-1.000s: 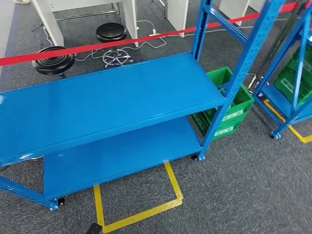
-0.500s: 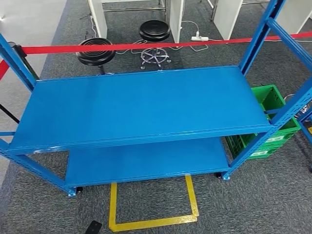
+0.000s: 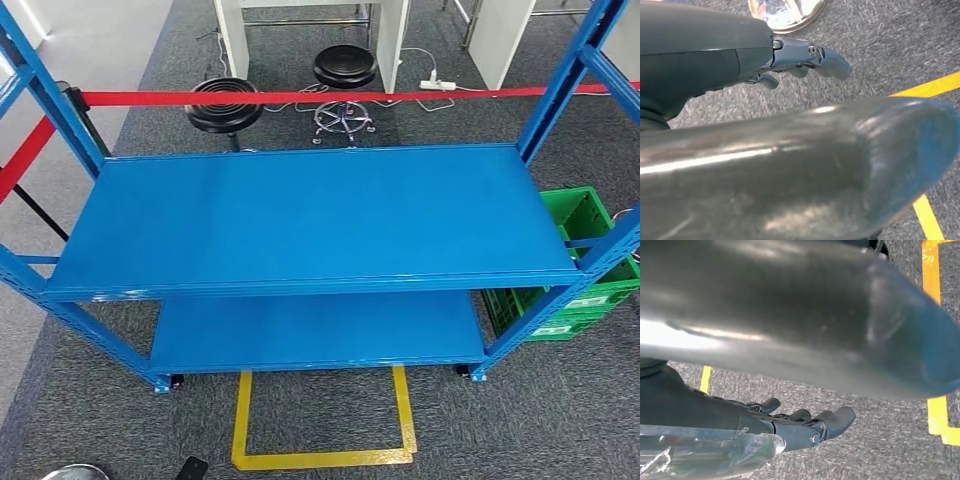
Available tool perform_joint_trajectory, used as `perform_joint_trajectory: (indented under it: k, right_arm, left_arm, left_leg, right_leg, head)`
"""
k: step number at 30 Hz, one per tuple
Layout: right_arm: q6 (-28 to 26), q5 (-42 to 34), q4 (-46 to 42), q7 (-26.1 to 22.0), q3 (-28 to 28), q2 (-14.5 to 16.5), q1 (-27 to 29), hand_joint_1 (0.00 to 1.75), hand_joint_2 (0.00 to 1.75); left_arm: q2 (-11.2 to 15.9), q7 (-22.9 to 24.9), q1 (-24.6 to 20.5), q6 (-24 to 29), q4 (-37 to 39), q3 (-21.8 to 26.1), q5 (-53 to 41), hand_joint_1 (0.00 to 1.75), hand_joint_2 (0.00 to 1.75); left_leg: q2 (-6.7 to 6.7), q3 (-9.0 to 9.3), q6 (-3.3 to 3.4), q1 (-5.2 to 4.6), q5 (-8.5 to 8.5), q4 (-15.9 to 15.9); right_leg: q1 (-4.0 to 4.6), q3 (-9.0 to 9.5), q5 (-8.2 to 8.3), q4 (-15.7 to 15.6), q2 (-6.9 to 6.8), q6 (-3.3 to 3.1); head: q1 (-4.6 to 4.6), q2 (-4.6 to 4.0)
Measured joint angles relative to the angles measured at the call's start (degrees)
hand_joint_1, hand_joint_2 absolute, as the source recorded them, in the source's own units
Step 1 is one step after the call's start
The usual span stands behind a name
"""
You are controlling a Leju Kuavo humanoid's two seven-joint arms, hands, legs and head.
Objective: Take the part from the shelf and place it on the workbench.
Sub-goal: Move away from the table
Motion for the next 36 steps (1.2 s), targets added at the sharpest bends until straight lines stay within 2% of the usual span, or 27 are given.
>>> perform_joint_trajectory:
  k: [2,3,6,7,11,16,34,36]
  right_arm:
    - [0.0,-0.9,0.0,1.0,-0.7,0.0,0.0,0.0,0.0]
    - [0.0,-1.2,0.0,1.4,-1.1,0.0,-0.1,0.0,0.44]
    - [0.2,-1.4,0.0,1.8,-1.7,0.0,-0.2,0.0,1.75]
    - [0.1,-1.2,0.0,2.0,-1.8,0.0,-0.2,0.0,1.75]
    - [-0.4,-0.8,0.0,3.2,-2.1,0.0,-0.3,0.0,0.0]
    - [1.0,-3.1,0.0,6.1,-4.0,0.0,-0.9,0.0,0.0]
    - [2.6,-2.9,0.0,5.5,-5.4,0.0,-1.1,0.0,0.0]
    - [2.6,-2.9,0.0,5.5,-5.5,0.0,-1.1,0.0,0.87]
  left_arm:
    - [0.0,0.5,0.0,0.2,0.0,0.1,-0.2,0.0,0.0]
    - [0.0,0.8,0.0,0.3,0.0,0.1,-0.2,0.0,0.0]
    - [-0.1,1.2,0.0,0.0,0.0,0.4,-0.1,0.0,1.31]
    - [-0.1,1.3,-0.1,-0.3,0.0,0.4,-0.1,0.0,1.75]
    - [-0.1,2.3,-0.1,-3.9,0.0,0.9,0.1,0.0,0.0]
    - [-0.1,4.4,-0.2,-6.0,0.0,2.1,0.6,0.0,0.0]
    - [-0.1,5.1,-0.3,-6.5,0.0,4.5,1.3,0.0,0.0]
    - [-0.1,5.1,-0.3,-6.1,0.0,4.6,1.1,0.0,0.0]
  left_leg:
    - [-0.14,0.14,0.21,-0.03,-0.02,-0.4]
    - [-0.18,0.16,0.25,-0.08,-0.01,-0.4]
    - [-0.2,0.13,0.66,-0.2,-0.02,-0.4]
    - [-0.19,0.12,0.75,-0.21,-0.02,-0.4]
    - [-0.19,0.13,1.0,-0.33,0.0,-0.4]
    - [-0.19,0.16,1.14,-0.34,0.11,-0.4]
    - [-0.19,0.18,1.06,-0.18,0.26,-0.4]
    - [-0.19,0.18,1.06,-0.18,0.26,-0.4]
  right_leg:
    - [0.13,-0.17,-0.02,-0.2,-0.01,-0.48]
    - [0.12,-0.19,0.04,-0.3,-0.01,-0.68]
    - [0.03,0.05,0.48,-1.0,-0.02,0.07]
    - [0.02,0.11,0.58,-1.1,-0.01,0.32]
    - [-0.11,0.19,0.74,-1.3,-0.01,1.06]
    - [-0.12,0.16,0.77,-1.3,-0.01,1.26]
    - [0.02,0.11,0.77,-1.2,-0.01,1.26]
    - [0.02,0.11,0.77,-1.2,-0.01,1.26]
  head:
    - [0.1,0.0]
    - [0.1,-0.01]
    - [0.1,-0.01]
    - [0.09,-0.01]
    - [0.07,0.0]
    - [0.05,0.0]
    - [0.06,-0.01]
    - [0.06,-0.01]
